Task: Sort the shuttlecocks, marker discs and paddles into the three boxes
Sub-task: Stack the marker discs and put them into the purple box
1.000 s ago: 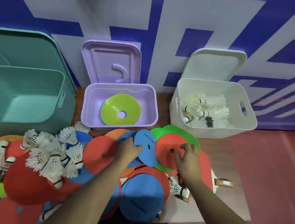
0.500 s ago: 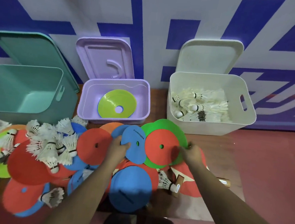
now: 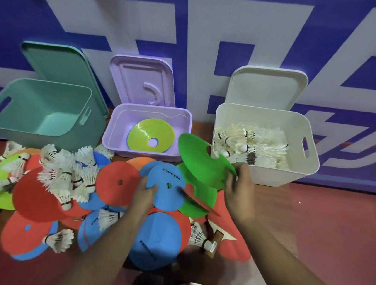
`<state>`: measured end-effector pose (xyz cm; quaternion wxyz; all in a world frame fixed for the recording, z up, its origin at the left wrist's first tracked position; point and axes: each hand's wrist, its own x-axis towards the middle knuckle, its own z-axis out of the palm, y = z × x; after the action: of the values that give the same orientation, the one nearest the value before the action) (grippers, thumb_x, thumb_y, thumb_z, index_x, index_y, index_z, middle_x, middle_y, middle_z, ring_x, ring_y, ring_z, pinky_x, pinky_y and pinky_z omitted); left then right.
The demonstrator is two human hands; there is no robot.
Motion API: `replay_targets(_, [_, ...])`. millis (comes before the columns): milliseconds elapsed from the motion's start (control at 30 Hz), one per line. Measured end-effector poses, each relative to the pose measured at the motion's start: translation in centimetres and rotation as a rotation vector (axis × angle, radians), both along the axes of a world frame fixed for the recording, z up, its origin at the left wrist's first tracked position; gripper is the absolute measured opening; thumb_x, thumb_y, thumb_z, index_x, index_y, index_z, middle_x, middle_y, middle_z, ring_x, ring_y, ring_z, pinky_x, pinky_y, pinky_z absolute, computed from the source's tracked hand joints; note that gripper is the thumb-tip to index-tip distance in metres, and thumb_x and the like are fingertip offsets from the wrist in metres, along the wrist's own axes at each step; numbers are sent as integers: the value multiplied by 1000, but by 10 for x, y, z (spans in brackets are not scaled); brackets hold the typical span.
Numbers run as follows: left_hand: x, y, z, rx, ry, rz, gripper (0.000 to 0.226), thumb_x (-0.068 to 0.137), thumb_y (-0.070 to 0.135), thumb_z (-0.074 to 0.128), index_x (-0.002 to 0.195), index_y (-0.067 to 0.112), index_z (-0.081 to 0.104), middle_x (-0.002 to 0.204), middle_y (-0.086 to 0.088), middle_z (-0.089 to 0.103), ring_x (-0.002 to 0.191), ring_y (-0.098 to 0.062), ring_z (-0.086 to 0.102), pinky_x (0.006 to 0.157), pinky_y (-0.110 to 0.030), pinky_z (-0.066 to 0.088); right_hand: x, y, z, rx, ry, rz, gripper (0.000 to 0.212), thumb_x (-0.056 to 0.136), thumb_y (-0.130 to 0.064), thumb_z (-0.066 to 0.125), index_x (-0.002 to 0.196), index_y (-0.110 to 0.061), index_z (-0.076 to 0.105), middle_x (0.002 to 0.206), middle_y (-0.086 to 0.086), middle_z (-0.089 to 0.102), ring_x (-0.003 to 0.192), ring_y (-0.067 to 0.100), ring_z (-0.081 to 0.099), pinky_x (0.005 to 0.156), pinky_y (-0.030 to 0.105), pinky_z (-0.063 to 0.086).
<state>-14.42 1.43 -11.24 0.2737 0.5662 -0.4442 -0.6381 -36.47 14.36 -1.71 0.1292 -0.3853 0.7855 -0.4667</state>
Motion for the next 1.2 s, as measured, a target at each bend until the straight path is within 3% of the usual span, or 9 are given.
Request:
replay_targets(200, [-12,7,33,-32,-38,95,39,90,-2,53,127,8,55,121,-14,64,105,-31,62,86,-42,52,-13,-7,3,-49,-74,-120,9,99,-11,49,94,-12,41,75,8,54,64,23,50,56,37,32])
replay_targets(367, [-7,4,43,-21,-16,160,35,92,-4,50,125,8,57,111,-8,66,97,-28,63,72,-34,52,-16,-6,-5,-78,-265,-199,8,99,-12,50,97,-11,42,80,-5,48,68,-5,48,61,26,30])
replay_targets(533, [-8,5,33,92,-58,-52,25,89,1,57,113,8,60,112,-16,67,102,-35,65,87,-52,54,-12,-11,-6,-67,-349,-162,10,99,-14,51,99,-6,46,84,3,50,73,10,47,64,32,40])
replay_targets(600, [-15,10,33,54,-162,-198,6,88,12,61,94,13,60,97,-13,68,90,-26,64,82,-43,54,-8,-14,-5,-44,-373,-122,11,98,-14,52,99,-4,48,84,5,53,73,14,49,66,35,43])
replay_targets(700, [-24,9,54,-119,-220,-193,31,98,29,49,79,6,57,73,-6,58,70,-15,54,69,-37,44,-2,-22,-8,19,-408,-90,9,97,-14,54,99,-7,49,84,6,58,73,17,55,65,36,47])
replay_targets(833, [-24,-12,84,-23,39,-122,22,101,34,47,102,25,66,97,-1,75,89,-20,71,70,-35,60,9,-37,-9,87,-433,-21,4,96,-14,56,97,-12,52,81,3,63,71,16,60,61,31,48])
replay_targets(1000, [6,-62,93,-257,-222,-61,14,79,20,58,93,18,58,90,-10,68,86,-25,65,80,-45,52,30,-83,-6,154,-429,78,16,89,-34,53,84,-18,53,77,13,62,73,33,63,67,54,55])
replay_targets(1100, [15,-95,96,-319,-425,-8,16,79,20,62,92,13,55,82,-14,63,79,-28,61,77,-42,50,34,-114,-1,196,-419,122,11,92,-21,54,85,-13,56,72,7,63,64,28,65,65,50,57])
replay_targets(1200, [24,-136,96,-229,-373,34,39,69,44,64,96,17,61,92,-8,67,88,-28,65,85,-50,53,40,-154,6,189,-430,126,9,89,-22,57,85,-15,60,79,11,69,69,30,68,68,46,58])
